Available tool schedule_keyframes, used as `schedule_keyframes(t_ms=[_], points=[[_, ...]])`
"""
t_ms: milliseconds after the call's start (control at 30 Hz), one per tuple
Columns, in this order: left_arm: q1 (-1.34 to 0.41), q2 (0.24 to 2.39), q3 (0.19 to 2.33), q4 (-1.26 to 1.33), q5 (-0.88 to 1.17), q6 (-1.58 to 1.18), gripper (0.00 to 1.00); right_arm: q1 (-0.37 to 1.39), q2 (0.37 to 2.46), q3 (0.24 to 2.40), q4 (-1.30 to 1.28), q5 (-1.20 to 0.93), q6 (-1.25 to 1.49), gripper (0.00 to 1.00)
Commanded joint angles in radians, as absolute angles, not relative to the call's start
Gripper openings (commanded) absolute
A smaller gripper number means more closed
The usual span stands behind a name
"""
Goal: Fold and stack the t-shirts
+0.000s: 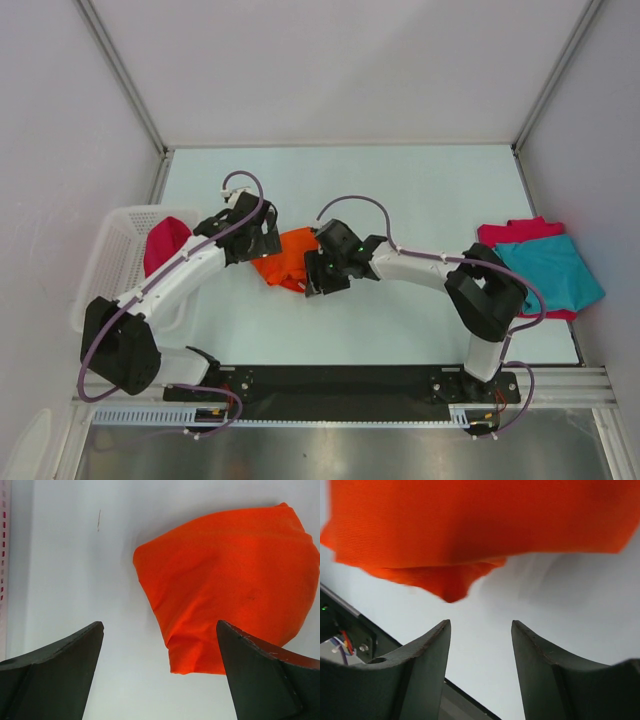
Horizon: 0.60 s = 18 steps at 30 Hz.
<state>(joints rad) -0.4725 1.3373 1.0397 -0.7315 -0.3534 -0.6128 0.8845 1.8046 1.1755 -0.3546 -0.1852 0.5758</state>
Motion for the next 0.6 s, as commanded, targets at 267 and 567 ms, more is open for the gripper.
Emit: schedule_keyframes(t_ms=[267, 567], points=[[-0.472, 1.313, 1.008, -0.709, -0.330, -0.634, 1.00, 0.946, 1.816, 1.195, -0.285, -0.181, 0.607, 0.57], [-0.474, 1.270, 1.008, -0.718, -0.344, -0.614, 0.99, 0.951, 1.922, 1.301, -0.290, -0.160, 0.563, 0.57]])
